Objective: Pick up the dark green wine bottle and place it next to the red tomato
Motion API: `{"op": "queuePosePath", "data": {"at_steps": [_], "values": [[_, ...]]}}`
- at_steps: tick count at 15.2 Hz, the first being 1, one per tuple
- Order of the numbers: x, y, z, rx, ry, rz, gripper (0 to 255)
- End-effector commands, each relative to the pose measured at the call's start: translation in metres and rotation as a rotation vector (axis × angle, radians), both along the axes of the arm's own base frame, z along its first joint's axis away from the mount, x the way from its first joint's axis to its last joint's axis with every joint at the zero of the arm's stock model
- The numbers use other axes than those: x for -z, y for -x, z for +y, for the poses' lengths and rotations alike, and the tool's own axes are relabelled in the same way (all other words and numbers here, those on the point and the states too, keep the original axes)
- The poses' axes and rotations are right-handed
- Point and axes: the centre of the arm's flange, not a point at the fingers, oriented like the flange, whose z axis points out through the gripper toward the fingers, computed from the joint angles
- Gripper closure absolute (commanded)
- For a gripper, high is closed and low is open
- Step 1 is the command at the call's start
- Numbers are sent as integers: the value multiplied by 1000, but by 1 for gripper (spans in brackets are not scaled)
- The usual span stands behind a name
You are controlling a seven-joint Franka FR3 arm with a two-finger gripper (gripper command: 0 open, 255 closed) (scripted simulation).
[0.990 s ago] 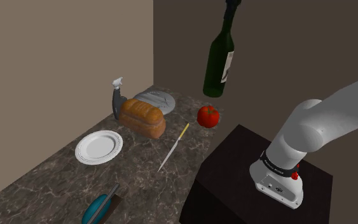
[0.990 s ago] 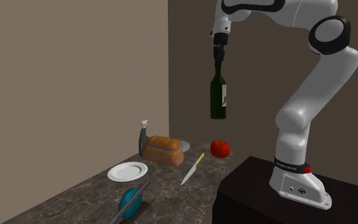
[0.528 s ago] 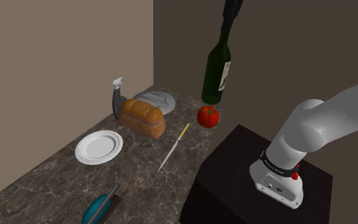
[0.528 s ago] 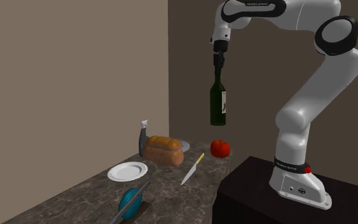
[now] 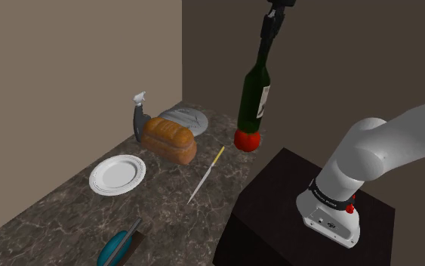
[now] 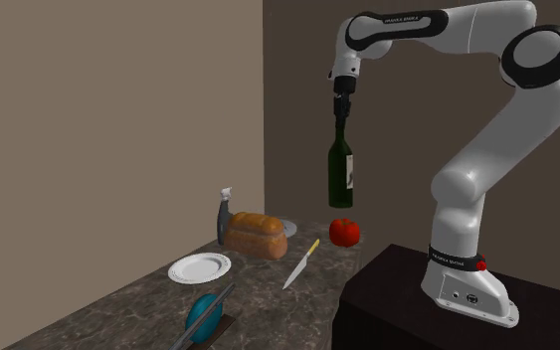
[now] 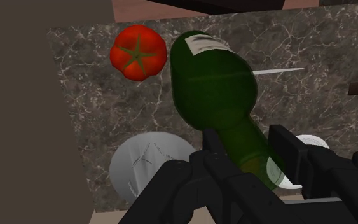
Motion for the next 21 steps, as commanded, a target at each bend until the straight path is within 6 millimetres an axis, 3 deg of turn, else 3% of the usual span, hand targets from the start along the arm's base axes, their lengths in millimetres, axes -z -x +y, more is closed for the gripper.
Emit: {"op": "queuePosePath", "data": {"at_steps": [1, 21], "values": [[10, 0, 1, 0, 0, -1, 255], [115, 0, 1, 0, 0, -1, 255]]}}
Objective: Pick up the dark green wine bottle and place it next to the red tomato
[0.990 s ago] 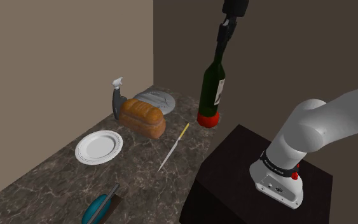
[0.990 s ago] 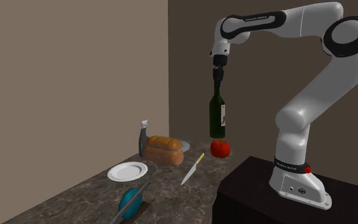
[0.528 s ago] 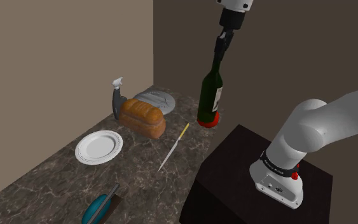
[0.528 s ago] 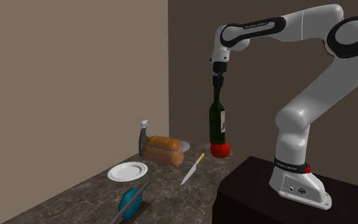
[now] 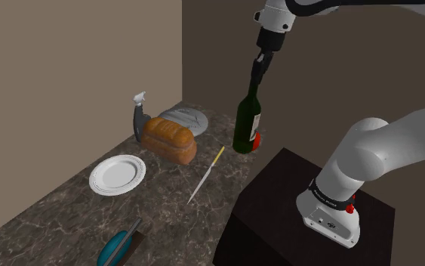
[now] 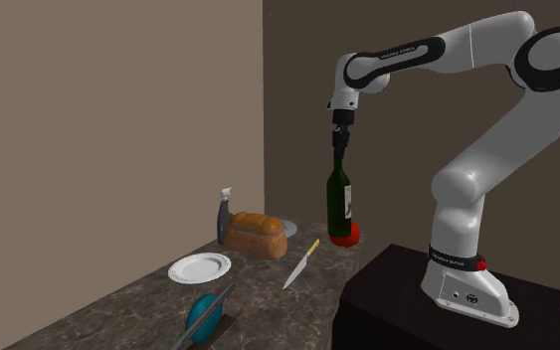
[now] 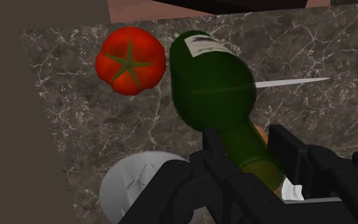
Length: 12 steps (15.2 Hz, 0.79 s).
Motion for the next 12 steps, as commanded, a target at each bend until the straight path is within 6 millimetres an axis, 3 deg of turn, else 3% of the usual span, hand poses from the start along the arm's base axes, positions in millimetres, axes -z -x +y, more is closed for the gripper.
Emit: {"op": "queuePosePath", "data": {"at_steps": [1, 12], "values": [[10, 0, -1, 0, 0, -1, 255], [68, 0, -1, 0, 0, -1, 255]]}}
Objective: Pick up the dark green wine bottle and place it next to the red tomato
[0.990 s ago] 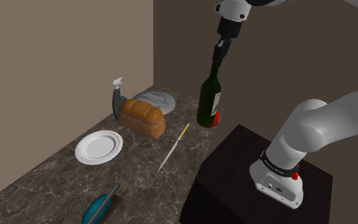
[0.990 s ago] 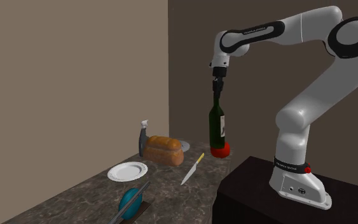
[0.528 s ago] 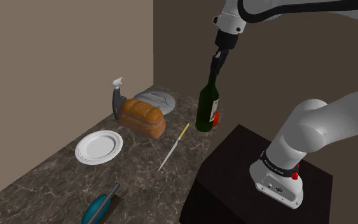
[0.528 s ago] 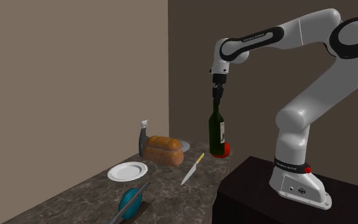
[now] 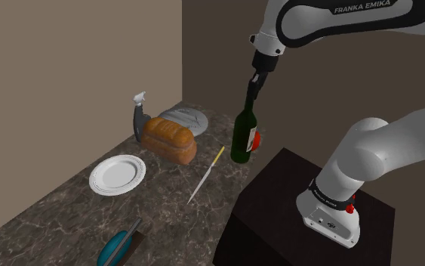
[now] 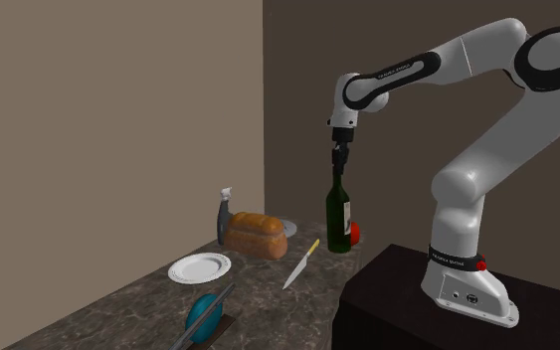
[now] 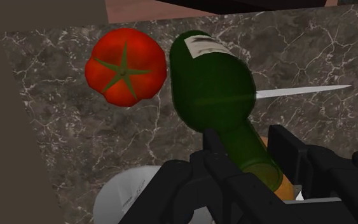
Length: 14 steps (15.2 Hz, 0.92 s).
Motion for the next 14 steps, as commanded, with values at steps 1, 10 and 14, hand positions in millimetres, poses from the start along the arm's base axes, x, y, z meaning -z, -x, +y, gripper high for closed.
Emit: {"op": "queuePosePath", "data": {"at_steps": [1, 10, 14], "values": [[11, 0, 1, 0, 0, -1, 255], [26, 0, 1, 0, 0, -1, 255], [27, 0, 1, 0, 0, -1, 0]]}}
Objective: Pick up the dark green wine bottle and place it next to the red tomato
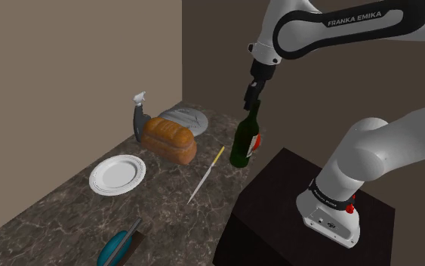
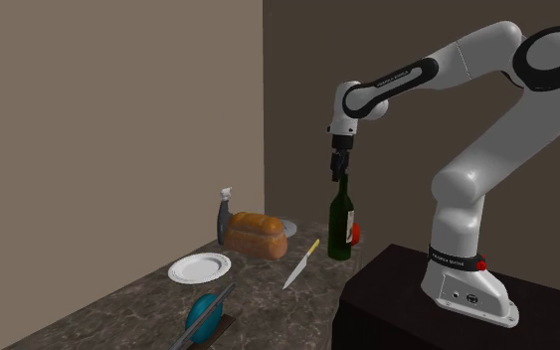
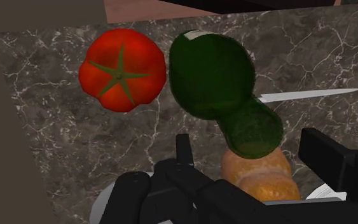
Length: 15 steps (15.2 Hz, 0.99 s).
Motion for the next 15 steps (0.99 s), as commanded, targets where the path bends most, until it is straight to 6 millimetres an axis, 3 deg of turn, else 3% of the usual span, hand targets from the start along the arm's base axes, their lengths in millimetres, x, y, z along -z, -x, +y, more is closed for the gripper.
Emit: {"op": "queuePosePath", "data": {"at_steps": [1, 4, 8, 15], "values": [[0, 0, 0, 0, 0, 1, 0], [0, 0, 0, 0, 0, 1, 0], [-50, 4, -1, 0, 0, 1, 0], [-50, 4, -1, 0, 0, 1, 0]]}}
